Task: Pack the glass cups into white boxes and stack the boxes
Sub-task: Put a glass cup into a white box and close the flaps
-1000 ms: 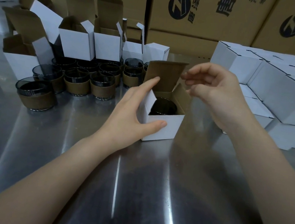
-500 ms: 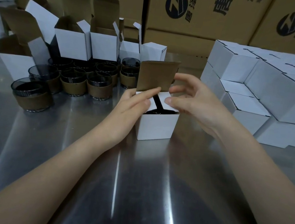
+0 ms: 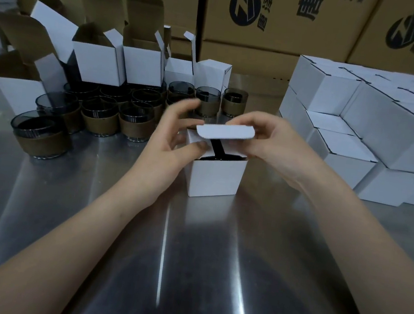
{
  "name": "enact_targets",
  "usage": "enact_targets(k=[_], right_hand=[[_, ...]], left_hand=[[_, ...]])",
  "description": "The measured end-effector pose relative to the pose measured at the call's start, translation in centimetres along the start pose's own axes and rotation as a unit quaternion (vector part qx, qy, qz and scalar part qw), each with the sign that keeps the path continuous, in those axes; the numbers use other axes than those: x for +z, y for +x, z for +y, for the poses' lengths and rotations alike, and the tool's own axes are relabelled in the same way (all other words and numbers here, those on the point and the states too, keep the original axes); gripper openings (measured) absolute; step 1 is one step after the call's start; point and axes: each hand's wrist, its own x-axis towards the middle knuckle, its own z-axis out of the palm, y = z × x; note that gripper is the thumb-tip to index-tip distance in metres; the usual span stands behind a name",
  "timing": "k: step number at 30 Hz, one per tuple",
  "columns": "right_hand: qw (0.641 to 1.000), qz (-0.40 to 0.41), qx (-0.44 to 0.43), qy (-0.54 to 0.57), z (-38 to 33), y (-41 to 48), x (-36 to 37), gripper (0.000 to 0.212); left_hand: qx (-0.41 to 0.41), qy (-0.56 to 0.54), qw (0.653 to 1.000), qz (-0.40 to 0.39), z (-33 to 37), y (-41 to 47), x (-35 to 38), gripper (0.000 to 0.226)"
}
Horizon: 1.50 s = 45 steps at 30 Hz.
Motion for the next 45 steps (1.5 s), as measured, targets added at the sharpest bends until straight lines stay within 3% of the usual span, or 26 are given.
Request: enact_targets(k=[5,9,15,19,22,28,33,45], right_hand=[[1.0,-0.01,0.003,-0.025,-0.3,-0.1,-0.4,0.022],[0.998,-0.038,0.023,-0.037,-0.5,-0.3,-0.9,0.022],[0.996,-0.049,0.055,-0.049,-1.0,-0.6,-1.0,0.045],[0.995,-0.059,0.06,-0.06,-1.2,-0.7,-1.0,0.036],[0.992,-0.079,0.033,-0.087,-1.1,-0.8,-1.3,0.017],[0.981,-0.136,0.007,-0.136,-0.7,-0.8,-1.9,0.067],[0.985,-0.135,0.0,-0.109,-0.5,-0.7,-1.6,0.075],[0.99,-0.11,-0.013,-0.083,-0.9,-1.0,-1.6,0.054]], left_hand=[[-0.005,0.02,1.0,0.005,0.0,0.1,0.1,0.025],[-0.012,0.006,1.0,0.014,0.0,0.2,0.1,0.026],[-0.039,-0.011,0.999,0.012,0.2,0.3,-0.1,0.034],[-0.04,-0.013,0.999,-0.001,0.7,0.2,-0.4,0.045],[-0.042,0.015,0.999,-0.028,0.5,-0.1,-0.7,0.032],[-0.028,0.131,0.986,-0.101,0.3,-0.5,-0.8,0.049],[-0.006,0.139,0.986,-0.087,0.1,-0.4,-0.9,0.052],[0.005,0.094,0.993,-0.064,0.0,-0.3,-0.7,0.031]])
